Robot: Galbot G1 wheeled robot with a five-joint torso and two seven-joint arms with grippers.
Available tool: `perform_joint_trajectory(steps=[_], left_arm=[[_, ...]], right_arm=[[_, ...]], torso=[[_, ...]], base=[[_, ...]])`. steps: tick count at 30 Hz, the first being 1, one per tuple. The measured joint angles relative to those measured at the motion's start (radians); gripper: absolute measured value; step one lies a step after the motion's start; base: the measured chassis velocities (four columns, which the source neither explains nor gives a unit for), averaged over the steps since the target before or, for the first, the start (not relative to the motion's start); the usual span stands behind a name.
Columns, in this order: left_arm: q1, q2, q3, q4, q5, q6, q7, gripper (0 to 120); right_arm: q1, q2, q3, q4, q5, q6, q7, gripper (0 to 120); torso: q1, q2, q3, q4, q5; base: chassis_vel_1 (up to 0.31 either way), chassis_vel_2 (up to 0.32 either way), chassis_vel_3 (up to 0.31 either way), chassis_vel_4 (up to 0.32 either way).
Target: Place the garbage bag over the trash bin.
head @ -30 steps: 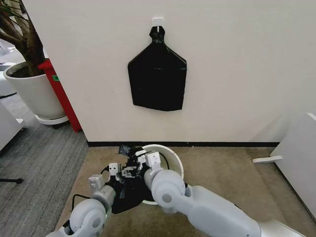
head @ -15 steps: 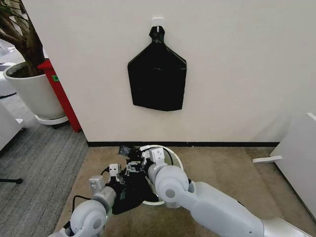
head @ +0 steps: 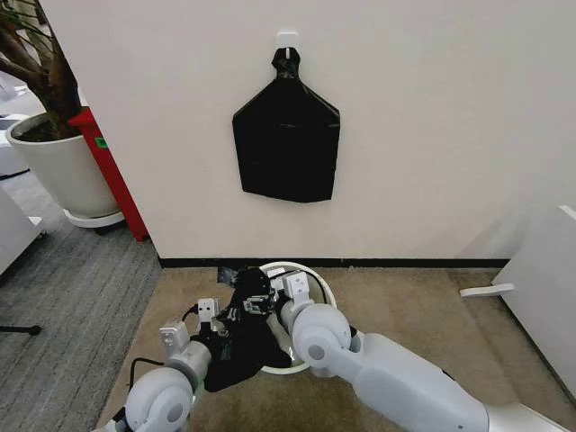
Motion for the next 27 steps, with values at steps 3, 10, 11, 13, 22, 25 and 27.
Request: perform_joint_trajectory(steps=[3,10,11,13,22,25,27], left_arm=[[0.001,-0.005,-0.001,0.001,0.001,-0.001,0.000,4],[0.006,-0.011,-0.012,0.006,0.003,-0.007,0.000,4],[0.008,-0.011,-0.015,0.006,0.003,-0.008,0.000,4],[0.011,-0.012,-0.020,0.006,0.004,-0.009,0.000,4],[0.023,-0.023,-0.036,0.016,0.013,-0.014,0.000,4],[0.021,-0.026,-0.036,0.019,0.016,-0.014,0.000,4],[0.019,-0.028,-0.035,0.023,0.017,-0.015,0.000,4]], right_arm=[[-0.006,-0.005,0.007,0.000,-0.007,0.001,-0.005,100],[-0.020,-0.025,0.035,0.002,-0.021,0.003,-0.021,100],[-0.021,-0.028,0.037,0.003,-0.021,0.004,-0.022,100],[-0.023,-0.034,0.045,0.006,-0.023,0.004,-0.026,100],[-0.032,-0.048,0.065,0.049,-0.020,0.005,-0.030,100],[-0.032,-0.043,0.060,0.063,-0.017,0.005,-0.025,100],[-0.032,-0.034,0.050,0.079,-0.013,0.005,-0.019,100]], torso=[[0.000,0.000,0.000,0.0000,0.0001],[0.000,0.000,0.000,0.0000,0.0000],[0.000,0.000,0.000,-0.0001,0.0000],[0.000,0.000,0.000,0.0000,0.0001],[0.000,0.000,0.000,0.0000,-0.0001],[0.000,0.000,0.000,0.0000,-0.0002],[0.000,0.000,0.000,0.0000,-0.0001]], base=[[0.000,0.000,0.000,0.000],[0.000,0.000,0.000,0.000],[0.000,0.000,0.000,0.000],[0.000,0.000,0.000,0.000],[0.000,0.000,0.000,0.000],[0.000,0.000,0.000,0.000],[0.000,0.000,0.000,0.000]])
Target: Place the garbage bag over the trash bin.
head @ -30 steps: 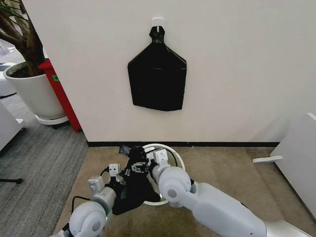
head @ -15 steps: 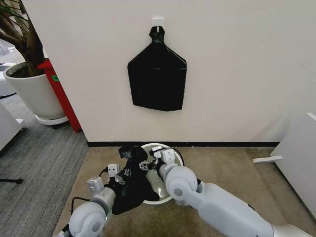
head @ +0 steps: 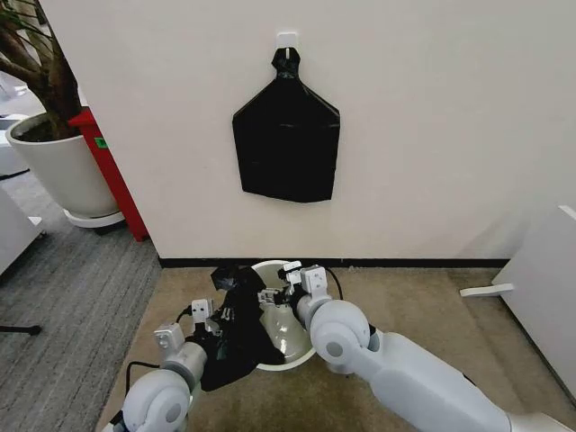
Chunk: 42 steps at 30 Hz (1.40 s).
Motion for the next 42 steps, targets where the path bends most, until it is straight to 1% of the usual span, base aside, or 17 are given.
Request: perform_joint_trajectory(steps=[6,11,19,21,25,27,30,31,32,33,34,35,36,38,39,41,42], left_arm=[[-0.008,-0.014,0.007,0.020,0.005,-0.007,0.001,4],[-0.010,-0.023,0.014,0.024,0.007,-0.008,0.003,4],[-0.010,-0.017,0.012,0.016,0.007,-0.014,0.007,4],[-0.011,-0.016,0.011,0.015,0.007,-0.015,0.007,4],[-0.019,-0.023,0.011,0.015,0.006,-0.015,0.007,4],[-0.020,-0.024,0.011,0.015,0.006,-0.015,0.007,4],[-0.021,-0.025,0.010,0.018,0.005,-0.016,0.007,4],[-0.021,-0.026,0.009,0.018,0.005,-0.016,0.007,4],[-0.021,-0.026,0.008,0.018,0.005,-0.017,0.006,4],[-0.021,-0.026,0.008,0.018,0.005,-0.017,0.006,4],[-0.021,-0.027,0.008,0.018,0.005,-0.017,0.006,4],[-0.021,-0.027,0.007,0.018,0.005,-0.017,0.006,4],[-0.021,-0.028,0.007,0.018,0.005,-0.017,0.006,4],[-0.021,-0.028,0.006,0.017,0.005,-0.017,0.006,4],[-0.020,-0.029,0.005,0.017,0.005,-0.018,0.006,4],[-0.020,-0.029,0.005,0.017,0.005,-0.018,0.006,4],[-0.020,-0.029,0.005,0.017,0.005,-0.019,0.006,4]], right_arm=[[0.010,0.032,-0.041,0.015,0.004,0.000,0.015,100],[0.025,0.058,-0.067,-0.019,0.003,0.000,0.022,100],[-0.001,0.063,-0.056,-0.061,-0.015,0.004,0.009,100],[-0.012,0.063,-0.051,-0.066,-0.016,0.007,0.005,98],[-0.044,0.072,-0.039,-0.077,-0.017,0.023,-0.001,81],[-0.045,0.073,-0.039,-0.077,-0.014,0.024,-0.001,79],[-0.054,0.087,-0.036,-0.069,0.020,0.029,0.009,63],[-0.054,0.091,-0.037,-0.069,0.024,0.030,0.010,59],[-0.054,0.094,-0.038,-0.070,0.025,0.033,0.010,56],[-0.054,0.094,-0.038,-0.070,0.025,0.033,0.010,56],[-0.052,0.097,-0.042,-0.071,0.026,0.035,0.011,52],[-0.050,0.097,-0.044,-0.071,0.027,0.036,0.011,50],[-0.046,0.098,-0.046,-0.072,0.027,0.037,0.011,43],[-0.042,0.100,-0.048,-0.073,0.028,0.038,0.012,36],[-0.040,0.100,-0.049,-0.074,0.028,0.039,0.012,30],[-0.039,0.100,-0.049,-0.074,0.028,0.039,0.012,29],[-0.039,0.100,-0.050,-0.074,0.028,0.040,0.013,23]], torso=[[0.000,0.000,0.000,0.0000,0.0000],[0.000,0.000,0.000,0.0001,0.0001],[0.000,0.000,0.000,-0.0001,0.0001],[0.000,0.000,0.000,0.0000,0.0002],[0.000,0.000,0.000,-0.0001,0.0001],[0.000,0.000,0.000,-0.0001,0.0001],[0.000,0.000,0.000,0.0000,0.0001],[0.000,0.000,0.000,0.0000,0.0001],[0.000,0.000,0.000,0.0001,0.0001],[0.000,0.000,0.000,0.0001,0.0001],[0.000,0.000,0.000,0.0000,0.0001],[0.000,0.000,0.000,0.0000,0.0001],[0.000,0.000,0.000,0.0000,0.0001],[0.000,0.000,0.000,0.0000,0.0001],[0.000,0.000,0.000,0.0000,0.0000],[0.000,0.000,0.000,0.0000,0.0000],[0.000,0.000,0.000,0.0000,0.0001]], base=[[0.000,0.000,0.000,0.000],[0.000,0.000,0.000,0.000],[0.000,0.000,0.000,0.000],[0.000,0.000,0.000,0.000],[0.000,0.000,0.000,0.000],[0.000,0.000,0.000,0.000],[0.000,0.000,0.000,0.000],[0.000,0.000,0.000,0.000],[0.000,0.000,0.000,0.000],[0.000,0.000,0.000,0.000],[0.000,0.000,0.000,0.000],[0.000,0.000,0.000,0.000],[0.000,0.000,0.000,0.000],[0.000,0.000,0.000,0.000],[0.000,0.000,0.000,0.000],[0.000,0.000,0.000,0.000],[0.000,0.000,0.000,0.000]])
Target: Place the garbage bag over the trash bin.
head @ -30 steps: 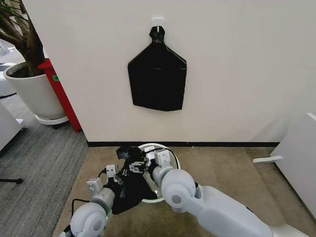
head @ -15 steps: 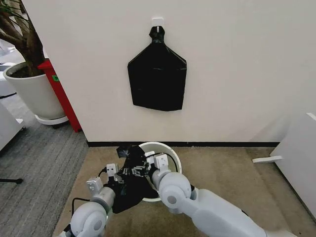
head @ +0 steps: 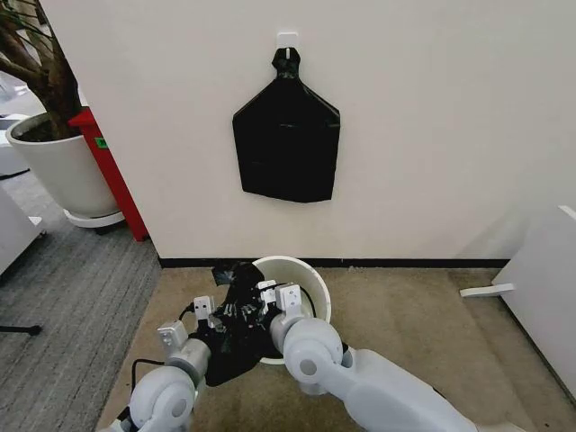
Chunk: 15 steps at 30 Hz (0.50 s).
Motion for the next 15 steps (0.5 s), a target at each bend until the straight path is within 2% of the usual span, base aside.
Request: perform_joint_trajectory(steps=[1,2,5,15], left_arm=[[0.000,0.000,0.000,0.000,0.000,0.000,0.000,4],[0.000,-0.001,0.000,0.000,0.000,-0.001,0.000,4],[-0.001,-0.004,0.000,0.000,0.000,-0.001,0.000,4],[0.003,-0.011,-0.001,0.002,0.003,-0.007,-0.003,4]], right_arm=[[0.000,0.000,0.000,0.000,0.000,0.000,0.000,22],[0.001,-0.001,-0.001,0.000,-0.002,0.001,0.000,14],[0.004,-0.002,-0.003,0.000,-0.004,0.002,0.000,3],[0.007,-0.012,-0.022,-0.006,-0.064,0.035,-0.005,0]], torso=[[0.000,0.000,0.000,0.0000,0.0000],[0.000,0.000,0.000,0.0000,0.0000],[0.000,0.000,0.000,-0.0001,0.0000],[0.000,0.000,0.000,0.0000,0.0000]], base=[[0.000,0.000,0.000,0.000],[0.000,0.000,0.000,0.000],[0.000,0.000,0.000,0.000],[0.000,0.000,0.000,0.000]])
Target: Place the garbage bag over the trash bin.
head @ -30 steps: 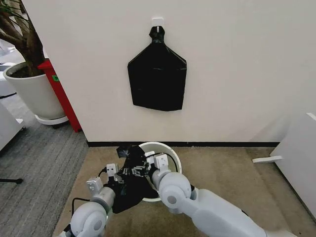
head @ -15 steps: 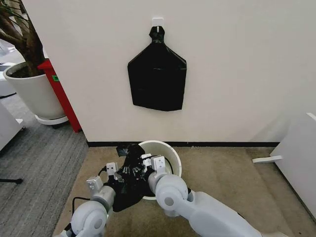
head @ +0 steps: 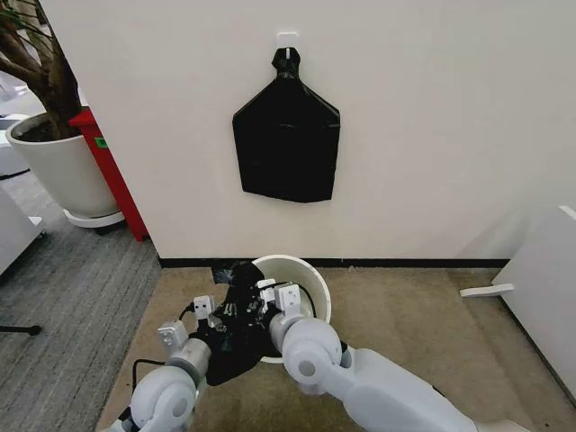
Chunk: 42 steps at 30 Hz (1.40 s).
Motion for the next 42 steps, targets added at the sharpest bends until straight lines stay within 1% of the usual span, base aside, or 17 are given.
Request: perform_joint_trajectory(steps=[5,15,21,32,42], left_arm=[[0.001,0.000,-0.001,0.003,0.001,-0.007,0.000,4],[-0.002,-0.004,0.001,0.009,0.001,-0.009,0.000,4],[-0.002,-0.003,-0.004,0.014,0.003,-0.010,-0.001,4],[0.016,-0.008,-0.045,0.027,0.013,-0.022,-0.003,4],[0.030,-0.024,-0.045,0.035,0.027,-0.024,-0.002,4]], right_arm=[[0.008,-0.018,-0.001,-0.002,-0.030,0.027,-0.008,0],[0.007,-0.051,0.026,0.013,-0.050,0.042,-0.018,0],[0.000,-0.062,0.058,0.023,-0.072,0.050,-0.019,0],[-0.059,-0.101,0.150,0.073,-0.097,0.055,-0.033,0],[-0.095,-0.104,0.213,0.092,-0.106,0.055,-0.044,0]], torso=[[0.000,0.000,0.000,0.0000,0.0000],[0.000,0.000,0.000,0.0000,0.0000],[0.000,0.000,0.000,0.0000,0.0000],[0.000,0.000,0.000,-0.0001,0.0000],[0.000,0.000,0.000,0.0000,-0.0001]], base=[[0.000,0.000,0.000,0.000],[0.000,0.000,0.000,0.000],[0.000,0.000,0.000,0.000],[0.000,0.000,0.000,0.000],[0.000,0.000,0.000,0.000]])
